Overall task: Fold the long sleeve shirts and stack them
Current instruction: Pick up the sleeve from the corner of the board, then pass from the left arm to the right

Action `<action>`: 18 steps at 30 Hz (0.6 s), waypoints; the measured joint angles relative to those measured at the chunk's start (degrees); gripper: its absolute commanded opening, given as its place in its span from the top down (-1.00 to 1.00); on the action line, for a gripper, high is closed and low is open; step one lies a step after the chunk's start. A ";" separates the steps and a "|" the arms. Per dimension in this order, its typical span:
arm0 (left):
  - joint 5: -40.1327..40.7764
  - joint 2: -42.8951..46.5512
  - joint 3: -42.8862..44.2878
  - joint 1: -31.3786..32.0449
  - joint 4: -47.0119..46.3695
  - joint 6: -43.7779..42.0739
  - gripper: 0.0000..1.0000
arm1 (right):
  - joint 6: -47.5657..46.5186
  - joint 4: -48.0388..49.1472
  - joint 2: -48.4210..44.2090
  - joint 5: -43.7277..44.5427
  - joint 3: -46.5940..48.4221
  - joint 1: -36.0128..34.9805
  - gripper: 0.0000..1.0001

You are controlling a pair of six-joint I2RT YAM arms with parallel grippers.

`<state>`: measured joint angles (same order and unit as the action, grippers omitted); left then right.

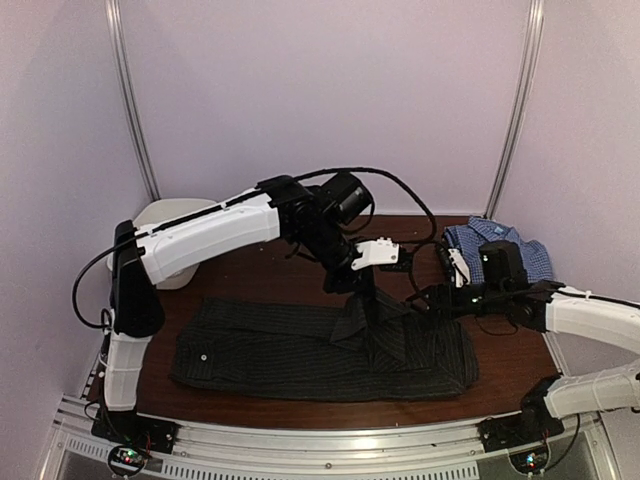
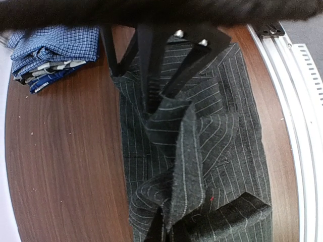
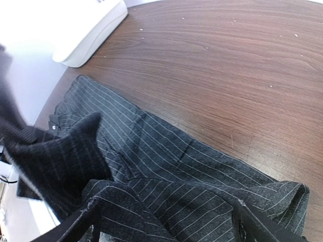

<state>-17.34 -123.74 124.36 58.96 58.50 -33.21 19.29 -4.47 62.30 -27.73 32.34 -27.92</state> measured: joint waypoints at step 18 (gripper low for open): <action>-5.88 1.33 0.07 -3.02 1.62 -4.74 1.00 | -1.49 7.63 -3.58 -5.95 -4.31 -2.64 -0.75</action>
<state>-23.22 -122.41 124.42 55.94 60.12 -37.95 17.80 3.16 58.72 -33.67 28.03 -30.57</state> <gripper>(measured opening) 0.011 0.875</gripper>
